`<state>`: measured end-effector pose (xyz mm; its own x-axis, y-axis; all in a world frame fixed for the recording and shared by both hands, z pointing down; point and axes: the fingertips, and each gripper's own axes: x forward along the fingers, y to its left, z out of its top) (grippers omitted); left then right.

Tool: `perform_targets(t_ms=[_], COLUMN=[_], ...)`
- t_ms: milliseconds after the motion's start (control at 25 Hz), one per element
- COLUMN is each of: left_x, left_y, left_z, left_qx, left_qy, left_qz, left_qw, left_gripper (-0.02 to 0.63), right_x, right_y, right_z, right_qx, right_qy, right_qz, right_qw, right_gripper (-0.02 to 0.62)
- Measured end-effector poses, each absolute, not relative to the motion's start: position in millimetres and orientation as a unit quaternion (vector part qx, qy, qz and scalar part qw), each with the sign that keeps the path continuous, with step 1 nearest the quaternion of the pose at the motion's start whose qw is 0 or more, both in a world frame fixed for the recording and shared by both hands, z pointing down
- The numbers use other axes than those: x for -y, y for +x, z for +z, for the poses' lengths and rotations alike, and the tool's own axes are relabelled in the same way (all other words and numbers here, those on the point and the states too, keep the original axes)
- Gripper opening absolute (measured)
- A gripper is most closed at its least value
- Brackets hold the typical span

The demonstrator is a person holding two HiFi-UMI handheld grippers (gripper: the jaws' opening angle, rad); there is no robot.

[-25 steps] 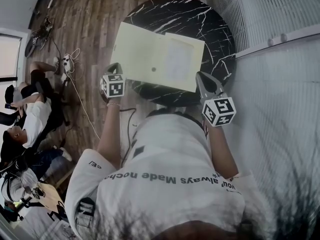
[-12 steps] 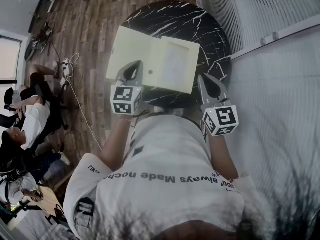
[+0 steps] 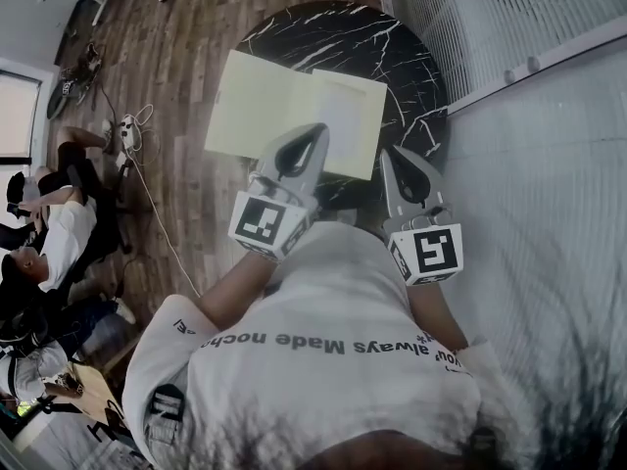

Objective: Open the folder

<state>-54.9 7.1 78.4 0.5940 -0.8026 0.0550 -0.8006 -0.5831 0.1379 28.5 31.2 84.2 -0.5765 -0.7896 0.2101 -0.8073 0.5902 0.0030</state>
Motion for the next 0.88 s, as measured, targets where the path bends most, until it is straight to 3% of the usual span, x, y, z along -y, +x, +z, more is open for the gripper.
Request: perform_targets(t_ms=[880], left_x=[-16], left_y=[-32], left_z=[85], left_qx=[0.410], left_qy=[0.910], left_qz=[0.014], left_qw=[0.065], left_gripper=[0.003], right_x=[-36], right_y=[24], right_z=[77], right_qx=[0.886], right_qy=[0.454], right_qz=[0.033], right_qw=[0.093], right_gripper=[0.002])
